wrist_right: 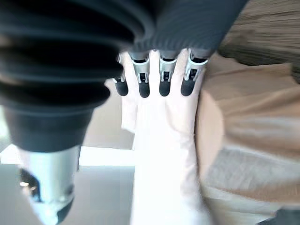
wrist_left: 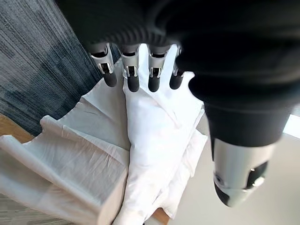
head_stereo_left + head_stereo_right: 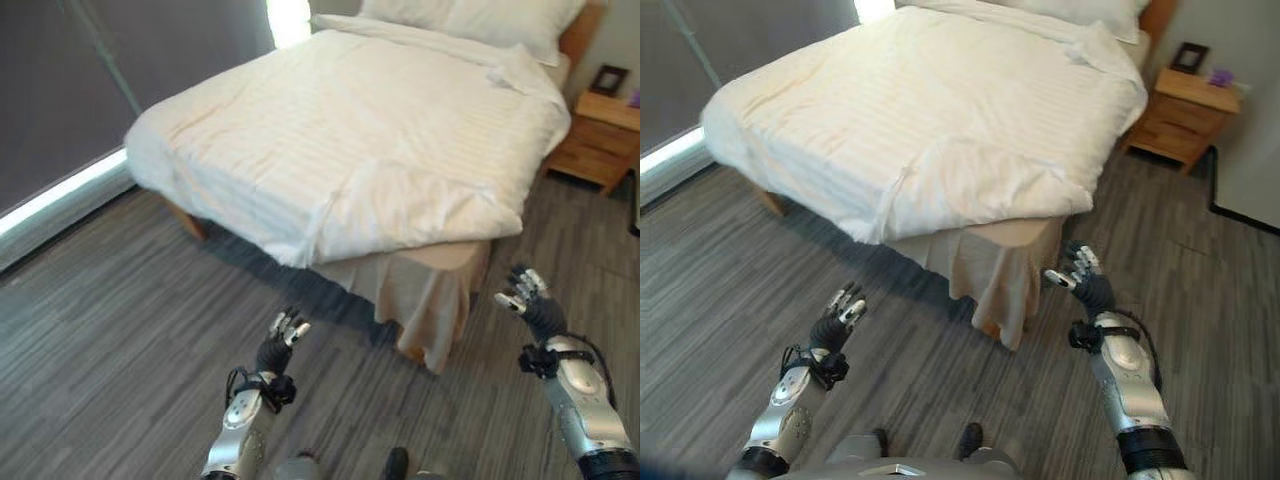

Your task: Making the bed.

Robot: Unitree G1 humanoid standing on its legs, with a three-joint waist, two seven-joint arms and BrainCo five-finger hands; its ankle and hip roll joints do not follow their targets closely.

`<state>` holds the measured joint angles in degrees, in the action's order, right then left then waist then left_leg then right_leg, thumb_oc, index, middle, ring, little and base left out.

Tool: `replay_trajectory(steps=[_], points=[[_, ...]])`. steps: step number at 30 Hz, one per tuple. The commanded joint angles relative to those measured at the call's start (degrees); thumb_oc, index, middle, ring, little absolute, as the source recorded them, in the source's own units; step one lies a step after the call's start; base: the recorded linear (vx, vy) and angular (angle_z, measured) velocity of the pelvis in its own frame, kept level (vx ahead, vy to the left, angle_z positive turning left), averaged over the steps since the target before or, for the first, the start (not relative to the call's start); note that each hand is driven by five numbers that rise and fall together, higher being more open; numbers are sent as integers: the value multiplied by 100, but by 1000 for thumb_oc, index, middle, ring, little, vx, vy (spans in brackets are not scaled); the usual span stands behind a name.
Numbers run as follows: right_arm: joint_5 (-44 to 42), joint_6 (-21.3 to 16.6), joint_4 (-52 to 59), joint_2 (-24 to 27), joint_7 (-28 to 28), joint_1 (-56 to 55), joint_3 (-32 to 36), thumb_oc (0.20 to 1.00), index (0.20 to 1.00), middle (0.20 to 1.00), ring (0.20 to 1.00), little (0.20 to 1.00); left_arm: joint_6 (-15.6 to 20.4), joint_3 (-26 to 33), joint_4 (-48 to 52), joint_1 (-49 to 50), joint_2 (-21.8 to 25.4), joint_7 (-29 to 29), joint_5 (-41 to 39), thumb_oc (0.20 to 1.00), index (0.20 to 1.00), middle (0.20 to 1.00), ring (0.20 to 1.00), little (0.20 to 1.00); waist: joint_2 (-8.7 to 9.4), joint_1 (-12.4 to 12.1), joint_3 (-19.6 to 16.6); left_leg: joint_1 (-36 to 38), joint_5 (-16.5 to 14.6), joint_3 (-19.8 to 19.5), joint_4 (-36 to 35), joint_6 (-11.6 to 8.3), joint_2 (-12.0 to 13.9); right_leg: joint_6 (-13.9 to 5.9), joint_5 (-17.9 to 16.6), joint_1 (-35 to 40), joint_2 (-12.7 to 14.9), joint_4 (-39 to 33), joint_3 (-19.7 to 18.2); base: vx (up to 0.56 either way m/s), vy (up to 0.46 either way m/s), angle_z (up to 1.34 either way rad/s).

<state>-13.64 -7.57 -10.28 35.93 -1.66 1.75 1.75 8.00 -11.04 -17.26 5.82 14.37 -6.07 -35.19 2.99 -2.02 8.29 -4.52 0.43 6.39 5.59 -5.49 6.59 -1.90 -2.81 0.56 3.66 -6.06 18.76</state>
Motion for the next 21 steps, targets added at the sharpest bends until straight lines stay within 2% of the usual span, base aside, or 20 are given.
replay_trajectory(steps=[1,4,6,8,9,10,13,14,15,16,17,18,19,20,21], points=[[660,-106,-340,510,313,814,148,1000,1000,1000,1000,1000,79,-62,256,-157,400,-291,6,1000,1000,1000,1000,1000,125,-40,-428,-45,247,-294,-351,237,-191,-620,42,438,647,228,-460,126,77,-25],[848,26,-1589,1308,338,2309,-780,1000,1000,1000,1000,1000,19,-355,401,4,635,-407,-149,1000,1000,1000,1000,1000,204,-236,-461,105,219,-314,-618,288,-260,-685,16,479,706,170,-481,88,70,-10],[1190,134,-2694,1867,379,3996,-1915,1000,1000,1000,1000,1000,1,-457,548,111,829,-473,-245,1000,1000,1000,1000,1000,283,-380,-423,47,267,-289,-705,299,-270,-700,-45,327,706,158,-541,7,53,-38],[1450,246,-3714,1948,499,5242,-2685,1000,1000,1000,1000,1000,-15,-540,639,144,994,-493,-359,1000,1000,1000,1000,1000,354,-504,-361,-27,281,-285,-727,290,-257,-698,-76,217,686,136,-566,-35,26,-15],[1442,235,-3748,1940,500,5305,-2738,1000,1000,1000,1000,1000,-17,-522,639,141,975,-493,-359,1000,1000,1000,1000,1000,341,-484,-368,-52,297,-284,-727,292,-258,-697,-90,193,687,135,-568,-68,32,-9],[1737,309,-5159,1827,579,6843,-3718,1000,1000,1000,1000,1000,-36,-530,728,214,1227,-506,-449,1000,1000,1000,1000,1000,458,-680,-240,-270,341,-325,-742,281,-249,-716,-164,-42,651,106,-555,-54,27,1],[1799,312,-5565,1789,627,7222,-3958,1000,1000,1000,1000,1000,-44,-539,699,207,1246,-520,-449,1000,1000,1000,1000,1000,477,-737,-189,-395,345,-341,-685,273,-261,-733,-177,-104,661,106,-516,-10,39,6],[2009,388,-5941,1848,731,7582,-4101,1000,1000,1000,1000,1000,-96,-579,583,151,1253,-531,-429,1000,1000,1000,1000,1000,504,-832,-135,-514,247,-473,-532,322,-362,-786,-141,-95,777,300,-325,55,70,21],[2010,387,-5944,1850,731,7590,-4105,1000,1000,1000,1000,1000,-94,-581,579,144,1250,-531,-428,1000,1000,1000,1000,1000,501,-823,-128,-519,241,-483,-519,325,-369,-790,-132,-94,784,312,-316,105,116,40],[2012,403,-5895,1866,747,7581,-4063,1000,1000,1000,1000,1000,-102,-589,530,137,1225,-520,-419,1000,1000,1000,1000,1000,467,-842,-96,-467,128,-548,-447,393,-429,-816,-61,-75,888,648,-257,87,88,59],[2047,420,-5825,1877,719,7475,-4011,1000,1000,1000,1000,1000,-108,-594,511,134,1218,-523,-400,1000,1000,1000,1000,1000,445,-819,-81,-418,74,-602,-406,465,-503,-857,-176,-129,1026,1022,-230,198,183,62],[2168,450,-5796,1964,651,7375,-4006,1000,1000,1000,1000,1000,-127,-612,518,161,1249,-528,-359,1000,1000,1000,1000,1000,368,-730,-6,-244,-43,-759,-300,633,-633,-937,-735,-328,1250,2032,-441,144,142,58],[2168,451,-5794,1966,651,7375,-4003,1000,1000,1000,1000,1000,-128,-612,519,158,1250,-528,-359,1000,1000,1000,1000,1000,376,-725,-25,-276,-26,-760,-298,640,-643,-941,-750,-356,1258,2028,-441,163,185,41],[2270,473,-5826,1927,580,7383,-4035,1000,1000,1000,1000,1000,-142,-584,602,194,1276,-537,-360,1000,1000,1000,1000,1000,284,-664,49,-139,-95,-798,-258,728,-668,-918,-1058,-523,1405,2568,-534,47,92,63],[2270,473,-5828,1926,580,7390,-4039,1000,1000,1000,1000,1000,-144,-580,605,193,1275,-536,-359,1000,1000,1000,1000,1000,288,-659,35,-164,-76,-797,-261,733,-674,-920,-1075,-545,1409,2559,-535,226,158,74]])
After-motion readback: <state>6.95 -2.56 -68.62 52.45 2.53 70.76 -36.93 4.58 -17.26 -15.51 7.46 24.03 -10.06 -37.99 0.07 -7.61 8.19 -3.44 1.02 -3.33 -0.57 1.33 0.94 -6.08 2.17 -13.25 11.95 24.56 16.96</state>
